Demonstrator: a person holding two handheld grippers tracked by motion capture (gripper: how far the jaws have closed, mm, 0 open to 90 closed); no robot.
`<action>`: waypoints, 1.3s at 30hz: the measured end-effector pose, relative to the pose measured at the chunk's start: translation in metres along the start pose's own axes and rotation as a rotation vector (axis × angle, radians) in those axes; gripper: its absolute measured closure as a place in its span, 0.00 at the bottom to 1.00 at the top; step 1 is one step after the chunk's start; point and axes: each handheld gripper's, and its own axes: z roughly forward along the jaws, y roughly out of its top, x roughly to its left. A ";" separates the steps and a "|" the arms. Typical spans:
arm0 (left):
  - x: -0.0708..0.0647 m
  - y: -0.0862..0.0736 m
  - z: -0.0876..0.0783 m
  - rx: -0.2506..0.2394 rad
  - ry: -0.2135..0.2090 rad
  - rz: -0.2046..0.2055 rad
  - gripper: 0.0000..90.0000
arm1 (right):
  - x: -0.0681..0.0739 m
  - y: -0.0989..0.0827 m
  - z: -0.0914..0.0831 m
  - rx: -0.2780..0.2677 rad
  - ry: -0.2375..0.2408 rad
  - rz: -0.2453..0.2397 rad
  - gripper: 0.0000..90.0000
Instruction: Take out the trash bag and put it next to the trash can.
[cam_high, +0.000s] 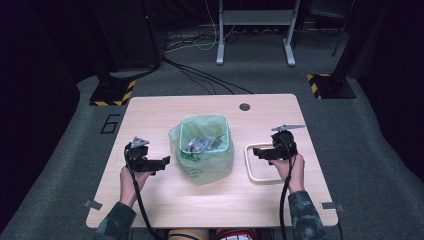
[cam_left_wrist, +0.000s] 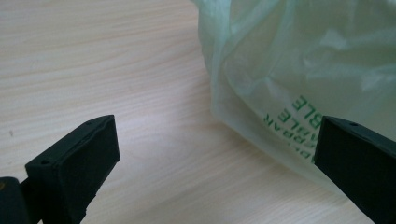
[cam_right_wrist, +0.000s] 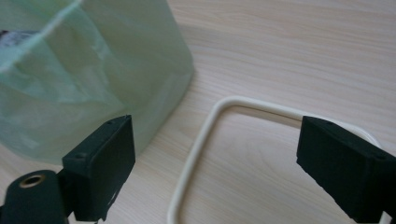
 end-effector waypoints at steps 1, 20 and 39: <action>0.000 0.000 0.000 0.000 0.000 0.000 0.00 | 0.000 0.000 0.000 0.000 0.000 0.000 0.12; -0.009 0.064 0.019 -0.022 -0.118 -0.031 0.00 | 0.062 0.078 0.030 0.014 0.066 -0.061 0.33; -0.021 0.075 0.056 0.087 -0.245 -0.011 0.54 | 0.084 0.083 0.078 0.174 0.005 -0.048 0.67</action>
